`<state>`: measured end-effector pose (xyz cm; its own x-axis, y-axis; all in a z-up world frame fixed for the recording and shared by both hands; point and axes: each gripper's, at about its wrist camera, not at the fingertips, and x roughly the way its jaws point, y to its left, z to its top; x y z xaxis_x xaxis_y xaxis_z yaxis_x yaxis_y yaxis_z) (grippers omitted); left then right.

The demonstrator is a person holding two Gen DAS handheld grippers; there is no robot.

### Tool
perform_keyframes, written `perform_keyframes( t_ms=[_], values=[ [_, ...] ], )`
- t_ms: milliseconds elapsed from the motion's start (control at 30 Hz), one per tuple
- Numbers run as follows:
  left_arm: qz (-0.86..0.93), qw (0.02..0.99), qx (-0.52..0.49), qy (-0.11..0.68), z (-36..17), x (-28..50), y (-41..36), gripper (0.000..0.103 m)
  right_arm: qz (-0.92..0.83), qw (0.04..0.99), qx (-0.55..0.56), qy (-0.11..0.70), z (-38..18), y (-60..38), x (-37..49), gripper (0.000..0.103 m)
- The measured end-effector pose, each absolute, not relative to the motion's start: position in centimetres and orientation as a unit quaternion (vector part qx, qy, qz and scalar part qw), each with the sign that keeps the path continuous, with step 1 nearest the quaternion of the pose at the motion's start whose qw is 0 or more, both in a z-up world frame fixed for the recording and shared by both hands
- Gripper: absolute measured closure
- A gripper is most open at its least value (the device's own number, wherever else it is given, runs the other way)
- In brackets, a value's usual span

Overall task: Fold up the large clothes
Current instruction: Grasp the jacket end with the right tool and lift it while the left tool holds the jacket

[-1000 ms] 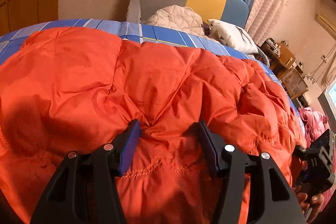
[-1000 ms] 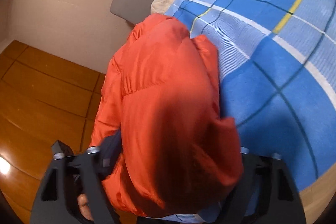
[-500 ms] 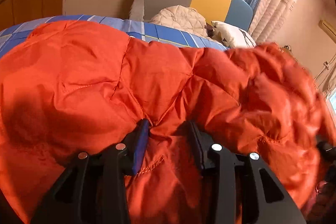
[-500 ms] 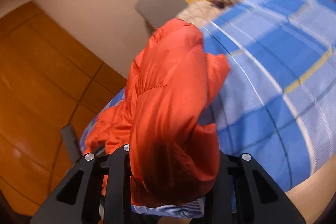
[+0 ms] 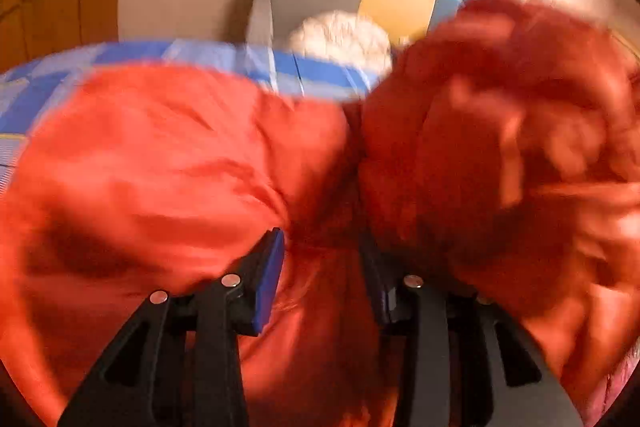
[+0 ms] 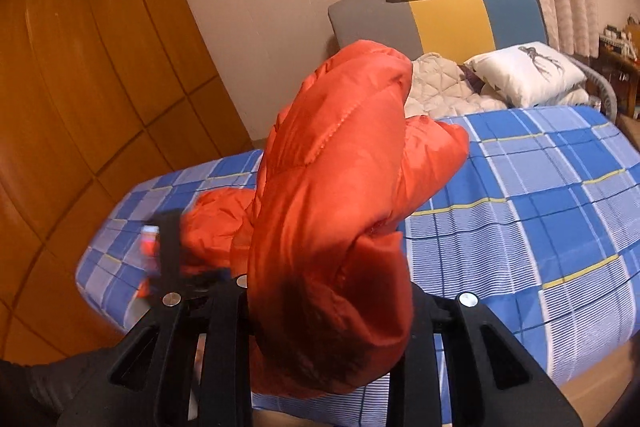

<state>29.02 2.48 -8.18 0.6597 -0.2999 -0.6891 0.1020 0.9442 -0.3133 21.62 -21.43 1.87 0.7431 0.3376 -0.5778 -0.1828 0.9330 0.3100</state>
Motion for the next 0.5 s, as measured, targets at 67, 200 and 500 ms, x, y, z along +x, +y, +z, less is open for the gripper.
perform_keyframes(
  t_ms=[67, 200, 500],
  values=[
    [-0.093, 0.917, -0.135, 0.364, -6.3, 27.0, 5.6, 0.057, 0.137, 0.927, 0.110, 0.332, 2.0, -21.0, 21.9, 0.077],
    [-0.009, 0.930, -0.160, 0.332, -5.2, 24.3, 12.9, 0.052, 0.132, 0.931, 0.077, 0.330, 2.7, -19.2, 21.8, 0.077],
    [-0.023, 0.879, -0.248, 0.406, -11.3, 24.2, 21.0, 0.058, 0.146, 0.936, -0.034, 0.319, 4.5, -12.3, 21.7, 0.077]
  ],
)
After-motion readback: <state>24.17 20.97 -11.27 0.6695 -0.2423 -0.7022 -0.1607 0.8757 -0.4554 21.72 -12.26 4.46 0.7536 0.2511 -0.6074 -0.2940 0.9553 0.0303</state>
